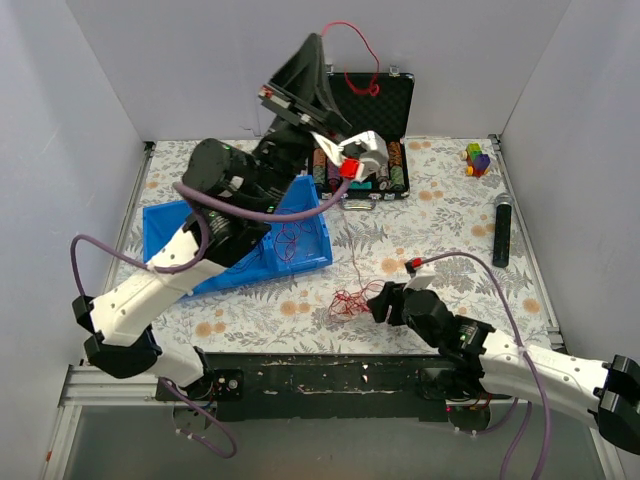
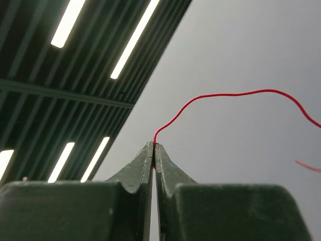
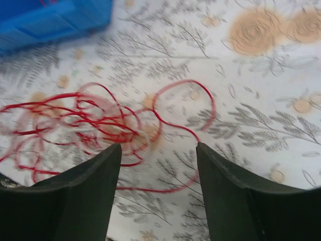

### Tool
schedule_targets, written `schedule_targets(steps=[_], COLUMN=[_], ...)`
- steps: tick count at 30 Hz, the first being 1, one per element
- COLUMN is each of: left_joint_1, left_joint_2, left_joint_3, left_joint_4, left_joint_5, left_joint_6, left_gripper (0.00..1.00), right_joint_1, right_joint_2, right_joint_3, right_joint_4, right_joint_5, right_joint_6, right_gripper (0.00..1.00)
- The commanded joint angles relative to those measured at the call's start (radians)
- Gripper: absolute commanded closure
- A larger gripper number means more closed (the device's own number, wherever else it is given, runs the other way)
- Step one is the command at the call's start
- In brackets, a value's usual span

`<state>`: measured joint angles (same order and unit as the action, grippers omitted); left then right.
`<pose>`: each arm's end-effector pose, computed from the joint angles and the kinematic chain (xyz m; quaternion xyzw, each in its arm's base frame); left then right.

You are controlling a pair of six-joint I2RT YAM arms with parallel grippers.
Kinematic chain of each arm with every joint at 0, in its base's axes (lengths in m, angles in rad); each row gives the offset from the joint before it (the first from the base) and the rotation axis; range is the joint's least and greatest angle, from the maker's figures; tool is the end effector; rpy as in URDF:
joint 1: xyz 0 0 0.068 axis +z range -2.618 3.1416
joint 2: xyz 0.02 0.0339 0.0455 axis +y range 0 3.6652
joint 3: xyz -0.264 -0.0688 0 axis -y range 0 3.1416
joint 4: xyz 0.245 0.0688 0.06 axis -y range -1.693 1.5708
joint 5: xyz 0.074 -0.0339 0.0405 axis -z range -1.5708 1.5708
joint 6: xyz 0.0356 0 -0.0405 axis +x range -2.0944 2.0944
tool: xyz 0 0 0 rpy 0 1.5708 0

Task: Untangle the cables

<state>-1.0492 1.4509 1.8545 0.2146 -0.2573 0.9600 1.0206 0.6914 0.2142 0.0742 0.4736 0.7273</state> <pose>0.1466 -0.2370 0.5898 0.3226 0.3401 0.0195 0.8831 0.0970 0.1271 0.1812 0.0094 0.8212 0.2853 0.4940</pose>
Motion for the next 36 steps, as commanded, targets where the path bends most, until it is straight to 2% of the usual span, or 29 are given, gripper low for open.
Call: schedule_targets(steps=[1, 2, 6, 11, 15, 17, 24, 28, 32, 36], left_joint_1=[0.008, 0.008, 0.008, 0.006, 0.008, 0.006, 0.006, 0.006, 0.006, 0.008], left_joint_2=[-0.121, -0.142, -0.191, -0.156, -0.138, -0.139, -0.161, -0.165, -0.167, -0.172], left_joint_3=[-0.030, -0.067, -0.193, -0.144, -0.110, -0.117, -0.150, -0.155, -0.161, -0.175], left_joint_4=[0.103, 0.100, 0.120, 0.132, 0.117, 0.112, 0.103, 0.080, 0.080, 0.083], left_joint_5=[0.012, 0.018, 0.026, 0.018, 0.033, 0.039, 0.039, 0.032, 0.033, 0.040], left_joint_6=[0.080, 0.082, 0.089, 0.098, 0.117, 0.123, 0.140, 0.164, 0.163, 0.144], left_gripper=[1.00, 1.00, 1.00, 1.00, 1.00, 1.00, 1.00, 1.00, 1.00, 1.00], right_joint_1=[-0.002, -0.002, -0.002, -0.002, -0.002, -0.004, -0.002, 0.006, 0.026, 0.027], right_joint_2=[-0.029, -0.048, -0.127, -0.124, -0.141, -0.092, 0.232, 0.269, 0.269, 0.347], right_joint_3=[-0.015, -0.012, 0.010, 0.048, 0.039, 0.048, 0.139, 0.139, 0.129, 0.157], right_joint_4=[-0.102, -0.087, -0.041, -0.044, 0.116, 0.182, 0.344, 0.418, 0.464, 0.525], right_joint_5=[0.005, 0.002, -0.001, -0.010, -0.131, -0.186, -0.380, -0.411, -0.398, -0.430], right_joint_6=[-0.022, -0.032, -0.080, -0.097, -0.170, -0.210, -0.327, -0.299, -0.292, -0.296], right_gripper=[0.18, 0.14, 0.12, 0.12, 0.11, 0.11, 0.13, 0.16, 0.15, 0.16])
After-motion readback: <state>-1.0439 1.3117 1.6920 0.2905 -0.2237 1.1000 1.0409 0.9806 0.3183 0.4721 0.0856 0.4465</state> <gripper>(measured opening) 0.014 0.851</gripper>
